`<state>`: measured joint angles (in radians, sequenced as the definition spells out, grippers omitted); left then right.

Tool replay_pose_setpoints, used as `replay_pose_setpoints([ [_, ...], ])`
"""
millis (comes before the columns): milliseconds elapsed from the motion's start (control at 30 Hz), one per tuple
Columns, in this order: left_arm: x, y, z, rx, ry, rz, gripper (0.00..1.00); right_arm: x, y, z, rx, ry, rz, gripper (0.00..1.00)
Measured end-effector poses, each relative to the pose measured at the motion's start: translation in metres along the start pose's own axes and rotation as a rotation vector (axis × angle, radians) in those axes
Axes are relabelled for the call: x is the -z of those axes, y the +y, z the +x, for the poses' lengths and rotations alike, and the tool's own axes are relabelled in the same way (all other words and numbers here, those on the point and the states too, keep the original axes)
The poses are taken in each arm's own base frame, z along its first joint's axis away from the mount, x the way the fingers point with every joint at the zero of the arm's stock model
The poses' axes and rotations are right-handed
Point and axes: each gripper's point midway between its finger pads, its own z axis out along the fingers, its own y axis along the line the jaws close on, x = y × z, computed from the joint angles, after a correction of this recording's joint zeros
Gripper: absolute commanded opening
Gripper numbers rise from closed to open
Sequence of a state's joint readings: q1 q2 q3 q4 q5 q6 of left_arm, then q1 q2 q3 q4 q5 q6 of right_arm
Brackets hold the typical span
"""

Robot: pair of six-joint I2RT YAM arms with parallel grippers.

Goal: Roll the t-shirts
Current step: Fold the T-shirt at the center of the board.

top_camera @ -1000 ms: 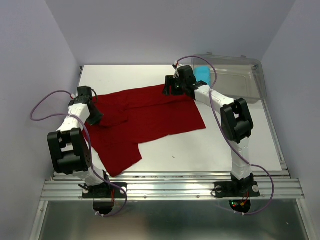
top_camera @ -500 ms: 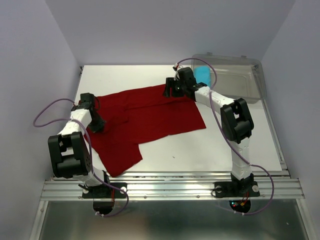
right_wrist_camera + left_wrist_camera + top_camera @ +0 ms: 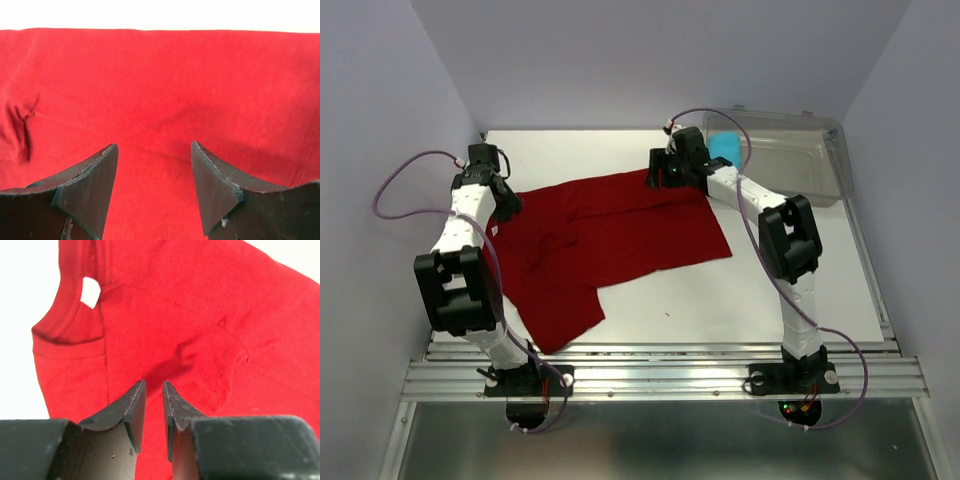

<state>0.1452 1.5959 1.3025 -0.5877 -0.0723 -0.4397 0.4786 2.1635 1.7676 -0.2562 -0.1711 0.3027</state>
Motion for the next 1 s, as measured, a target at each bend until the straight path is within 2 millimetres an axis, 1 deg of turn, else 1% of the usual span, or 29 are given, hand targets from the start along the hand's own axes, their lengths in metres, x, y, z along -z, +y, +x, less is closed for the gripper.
replay_pose_setpoints([
  [67,-0.01,-0.004,-0.002,-0.003,0.016,0.0,0.31,-0.003,0.0,-0.008,0.011,-0.015,0.004,0.66],
  [133,-0.021,-0.006,0.0,-0.007,0.037,-0.001,0.31,-0.009,-0.001,-0.016,0.023,-0.025,0.012,0.66],
  [167,-0.025,-0.006,0.002,-0.009,0.047,-0.003,0.31,-0.012,-0.002,-0.017,0.024,-0.026,0.016,0.66],
  [200,-0.034,-0.005,0.006,-0.012,0.068,-0.013,0.31,-0.015,-0.003,-0.017,0.027,-0.026,0.019,0.66],
  [267,-0.047,-0.005,0.011,-0.015,0.098,-0.024,0.3,-0.027,-0.008,-0.016,0.033,-0.02,0.037,0.66],
  [300,-0.057,-0.006,0.014,-0.017,0.117,-0.03,0.3,-0.031,-0.011,-0.015,0.037,-0.017,0.045,0.66],
  [400,-0.084,-0.005,0.026,-0.022,0.17,-0.046,0.3,-0.046,-0.024,-0.003,0.044,0.007,0.084,0.66],
  [533,-0.105,-0.002,0.043,-0.027,0.227,-0.062,0.29,-0.061,-0.043,0.023,0.051,0.062,0.142,0.66],
  [700,-0.111,-0.008,0.036,-0.033,0.227,-0.05,0.29,-0.066,-0.052,0.011,0.072,0.026,0.192,0.66],
  [733,-0.113,-0.01,0.034,-0.034,0.224,-0.048,0.29,-0.07,-0.056,0.012,0.079,0.024,0.207,0.66],
  [833,-0.118,-0.014,0.027,-0.033,0.219,-0.045,0.29,-0.077,-0.062,0.004,0.098,0.0,0.237,0.67],
  [1000,-0.131,-0.027,0.009,-0.038,0.206,-0.036,0.29,-0.095,-0.072,-0.016,0.149,-0.07,0.293,0.71],
])
